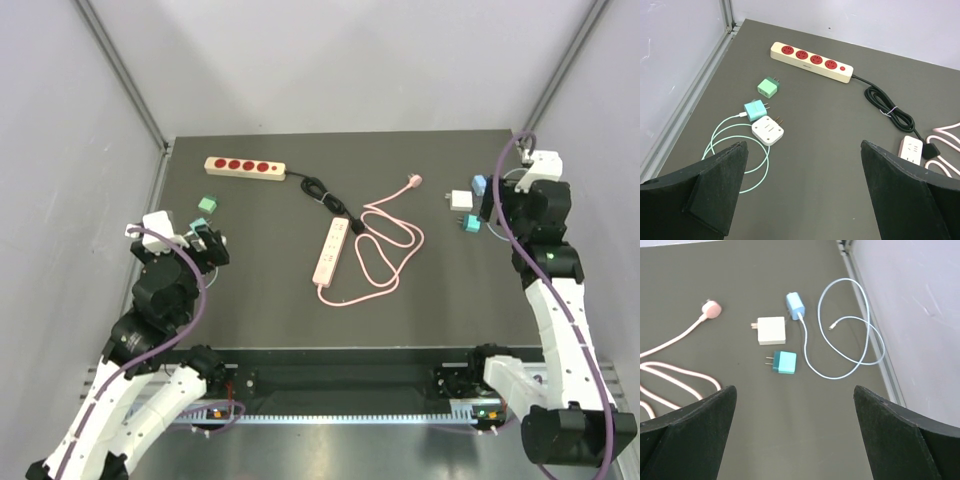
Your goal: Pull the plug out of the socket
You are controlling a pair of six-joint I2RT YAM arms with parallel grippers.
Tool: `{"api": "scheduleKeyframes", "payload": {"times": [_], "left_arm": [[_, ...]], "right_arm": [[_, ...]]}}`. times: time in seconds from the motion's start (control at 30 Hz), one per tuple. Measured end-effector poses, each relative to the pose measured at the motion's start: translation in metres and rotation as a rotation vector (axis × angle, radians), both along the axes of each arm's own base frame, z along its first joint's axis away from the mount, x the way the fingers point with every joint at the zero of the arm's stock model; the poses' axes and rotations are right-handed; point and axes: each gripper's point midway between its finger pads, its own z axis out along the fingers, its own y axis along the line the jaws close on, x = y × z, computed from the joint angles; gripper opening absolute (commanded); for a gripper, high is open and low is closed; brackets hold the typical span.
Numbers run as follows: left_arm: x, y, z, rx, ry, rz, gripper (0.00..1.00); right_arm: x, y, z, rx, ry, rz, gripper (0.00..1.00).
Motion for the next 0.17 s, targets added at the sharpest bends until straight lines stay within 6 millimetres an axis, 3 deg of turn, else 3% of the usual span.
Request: {"api": "scheduleKeyframes", "payload": {"times": [0.17], "left_arm": [[-0.0007,0.0005,0.0003,-0.001,-0.003,0.001,0.99]], "right_arm": [[-0.0028,-0.0100,-0.0011,0.005,0.002,-0.073,1.00]]}}
